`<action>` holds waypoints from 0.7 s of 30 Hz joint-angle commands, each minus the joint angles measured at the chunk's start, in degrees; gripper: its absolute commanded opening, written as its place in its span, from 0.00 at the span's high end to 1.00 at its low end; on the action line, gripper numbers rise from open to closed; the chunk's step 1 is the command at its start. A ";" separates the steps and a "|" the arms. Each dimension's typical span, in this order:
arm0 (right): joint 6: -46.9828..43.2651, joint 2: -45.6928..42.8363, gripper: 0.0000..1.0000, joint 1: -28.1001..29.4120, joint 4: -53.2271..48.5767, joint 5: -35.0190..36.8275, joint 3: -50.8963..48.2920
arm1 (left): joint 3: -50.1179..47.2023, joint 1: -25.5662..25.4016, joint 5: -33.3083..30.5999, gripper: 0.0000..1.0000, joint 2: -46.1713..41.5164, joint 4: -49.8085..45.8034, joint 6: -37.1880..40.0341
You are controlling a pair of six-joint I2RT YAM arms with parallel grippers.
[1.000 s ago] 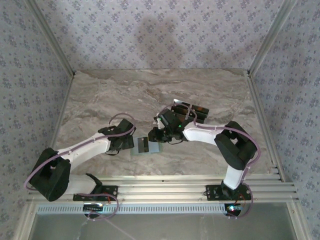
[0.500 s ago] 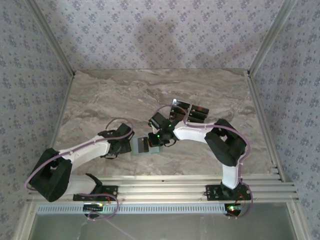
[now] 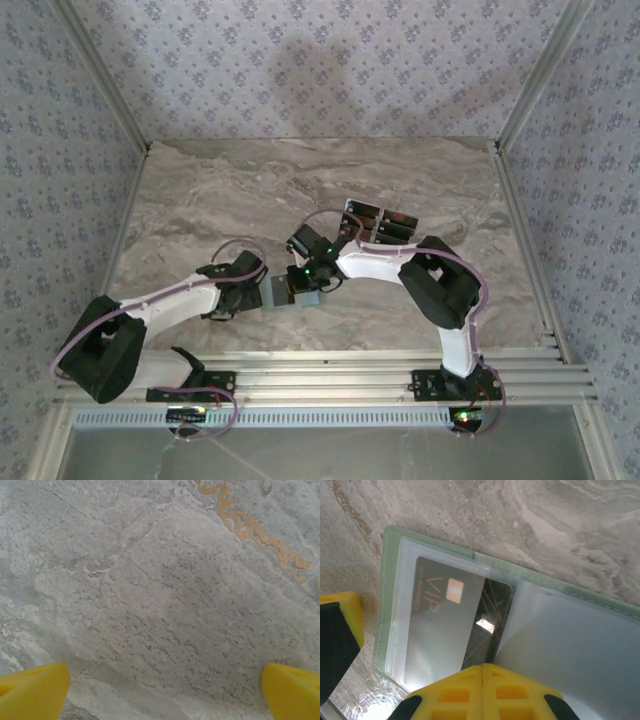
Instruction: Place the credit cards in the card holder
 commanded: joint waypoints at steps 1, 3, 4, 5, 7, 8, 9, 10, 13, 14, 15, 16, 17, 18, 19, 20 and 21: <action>-0.05 1.63 0.93 0.80 -1.37 -0.64 1.96 | -0.60 0.32 1.27 0.01 1.21 1.38 -0.09; 0.18 2.03 0.93 1.09 -1.28 -0.87 2.48 | -0.64 0.37 1.46 0.01 1.56 1.80 0.02; 0.27 2.22 0.93 1.28 -1.19 -0.99 2.71 | -0.66 0.32 1.63 0.01 1.70 2.02 0.11; 0.41 2.31 0.93 1.44 -1.21 -1.08 2.88 | -0.54 0.31 1.72 0.01 1.82 2.18 0.18; 0.72 2.59 0.93 1.66 -0.93 -1.28 3.16 | -0.51 0.32 2.03 0.02 2.16 2.58 0.30; 0.88 2.67 0.93 1.78 -0.76 -1.48 3.31 | -0.56 0.35 2.10 0.01 2.34 2.64 0.30; 1.06 2.75 0.93 1.85 -0.50 -1.85 3.40 | -0.56 0.23 2.20 0.01 2.44 2.82 0.38; 1.25 2.85 0.93 1.92 -0.31 -2.13 3.46 | -0.56 0.28 2.30 0.01 2.58 2.95 0.47; 1.34 1.88 0.94 1.82 -0.34 -1.86 3.31 | -0.63 0.20 2.40 0.02 2.71 3.23 0.63; 1.25 1.22 0.93 1.74 -0.41 -1.62 2.99 | -0.64 0.23 2.42 0.01 2.71 3.18 0.69; 1.25 0.47 0.93 1.64 -0.40 -1.33 2.63 | -0.55 0.27 2.43 0.01 2.71 3.17 0.69; 1.23 -0.52 0.93 1.45 -0.38 -1.15 2.10 | -0.55 0.28 2.43 0.01 2.71 3.18 0.78; 1.09 -1.34 0.93 1.30 -0.44 -0.92 1.60 | -0.55 0.27 2.43 0.01 2.71 3.17 0.84; 1.08 -2.16 0.93 1.20 -0.48 -0.62 1.08 | -0.49 0.25 2.47 0.01 2.70 3.27 1.00; 1.07 -2.93 0.93 0.99 -0.47 -0.39 0.50 | -0.47 0.25 2.47 0.01 2.71 3.27 1.07; 1.07 -3.42 0.93 0.88 -0.40 -0.21 0.20 | -0.47 0.26 2.49 0.02 2.67 3.35 1.04; 0.99 -3.84 0.93 0.76 -0.50 -0.15 -0.17 | -0.38 0.20 2.51 0.02 2.80 3.34 1.12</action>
